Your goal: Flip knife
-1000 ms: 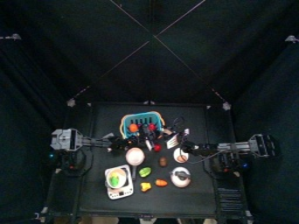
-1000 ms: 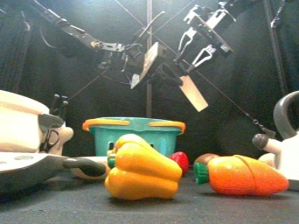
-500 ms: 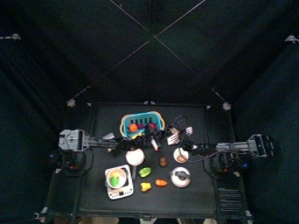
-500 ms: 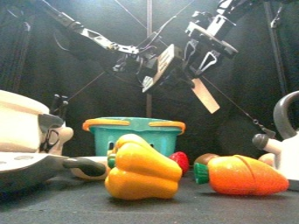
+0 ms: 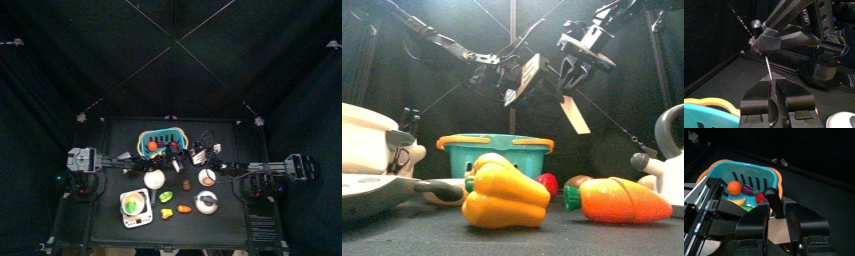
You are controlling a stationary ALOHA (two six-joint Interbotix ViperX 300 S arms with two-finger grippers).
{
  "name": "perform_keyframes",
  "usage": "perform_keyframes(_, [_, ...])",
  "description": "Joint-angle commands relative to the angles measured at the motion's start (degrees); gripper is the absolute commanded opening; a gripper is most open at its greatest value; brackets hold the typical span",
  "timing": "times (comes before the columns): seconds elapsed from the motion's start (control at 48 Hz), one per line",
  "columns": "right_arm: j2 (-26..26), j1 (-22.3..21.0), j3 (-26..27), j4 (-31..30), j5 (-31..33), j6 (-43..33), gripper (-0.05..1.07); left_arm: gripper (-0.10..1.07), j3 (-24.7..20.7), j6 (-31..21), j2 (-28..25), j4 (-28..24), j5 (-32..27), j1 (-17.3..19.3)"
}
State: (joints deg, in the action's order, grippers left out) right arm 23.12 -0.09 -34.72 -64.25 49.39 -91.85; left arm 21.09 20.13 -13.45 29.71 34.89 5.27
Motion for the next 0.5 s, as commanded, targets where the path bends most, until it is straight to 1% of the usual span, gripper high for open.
perform_keyframes(0.0, [2.6,-0.2,-0.4,-1.0,-1.8,0.0,0.53,0.76,-0.2,0.0,2.0,-0.6,0.5,0.1])
perform_keyframes(0.083, [5.1,-0.2,-2.5,-1.8,-3.6,0.0,0.53,0.82,0.8,0.0,3.1,-0.7,0.7,-0.2])
perform_keyframes(0.146, [6.9,-0.2,-3.9,-2.3,-4.9,-0.1,0.53,0.83,2.1,0.0,4.5,-0.7,0.8,-0.3])
perform_keyframes(0.229, [9.2,-0.2,-5.7,-2.5,-7.3,-0.1,0.53,0.83,5.2,0.0,6.9,-0.7,2.1,-0.2])
perform_keyframes(0.396, [10.1,-1.0,-8.1,-4.0,-13.1,0.4,0.53,0.83,9.3,-0.4,9.0,-0.4,7.0,-0.3])
perform_keyframes(0.479, [10.9,-1.5,-9.0,-5.4,-14.9,0.4,0.53,0.83,10.9,-0.4,9.9,-0.5,7.7,-0.6])
